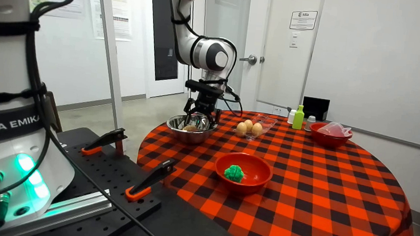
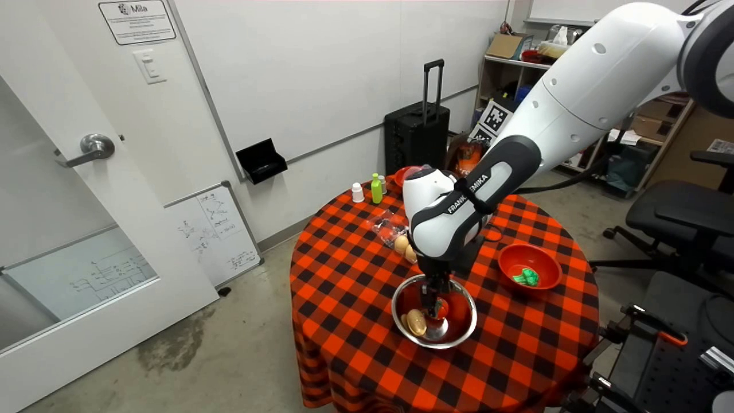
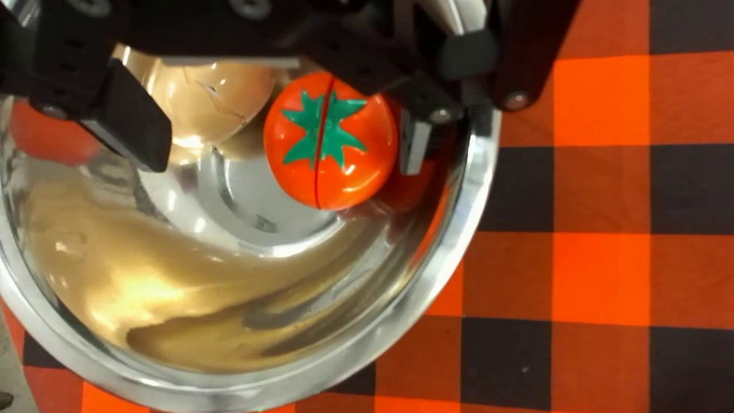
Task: Remove the tomato from the bowl and put it on the table
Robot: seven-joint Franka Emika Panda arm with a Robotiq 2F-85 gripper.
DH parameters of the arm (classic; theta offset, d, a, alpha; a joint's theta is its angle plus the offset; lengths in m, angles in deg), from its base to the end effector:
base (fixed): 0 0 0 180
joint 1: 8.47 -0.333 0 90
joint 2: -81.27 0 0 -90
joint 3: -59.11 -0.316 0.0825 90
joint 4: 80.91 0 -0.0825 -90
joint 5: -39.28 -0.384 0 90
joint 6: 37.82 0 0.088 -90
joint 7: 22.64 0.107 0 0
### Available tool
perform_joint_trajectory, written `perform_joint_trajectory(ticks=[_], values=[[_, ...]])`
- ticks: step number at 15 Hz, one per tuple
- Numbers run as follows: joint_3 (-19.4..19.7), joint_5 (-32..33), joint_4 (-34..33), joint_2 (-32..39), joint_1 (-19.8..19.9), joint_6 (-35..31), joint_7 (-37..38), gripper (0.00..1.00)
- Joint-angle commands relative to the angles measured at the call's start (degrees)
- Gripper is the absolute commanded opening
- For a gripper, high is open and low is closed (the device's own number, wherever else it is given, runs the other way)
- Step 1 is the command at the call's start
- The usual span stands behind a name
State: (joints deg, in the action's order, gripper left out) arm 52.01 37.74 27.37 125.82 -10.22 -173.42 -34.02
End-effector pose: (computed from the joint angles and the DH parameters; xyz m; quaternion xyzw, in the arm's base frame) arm 0.5757 0.0921 0.0714 -0.9759 -0.1518 0.1461 0.0566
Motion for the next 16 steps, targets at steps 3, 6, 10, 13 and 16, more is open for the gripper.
perform_joint_trajectory(ticks=[3,6,10,13,16], values=[[0.1,2.0,-3.6,2.7,-1.0,2.5,-0.6,1.0],[0.9,4.2,-4.3,3.3,-2.5,3.0,0.4,1.0],[1.2,6.6,-5.3,4.1,-3.8,4.2,0.6,1.0],[1.1,7.6,-5.7,4.6,-4.4,4.8,0.4,1.0],[1.1,8.1,-6.2,5.1,-4.8,5.2,0.3,0.91]])
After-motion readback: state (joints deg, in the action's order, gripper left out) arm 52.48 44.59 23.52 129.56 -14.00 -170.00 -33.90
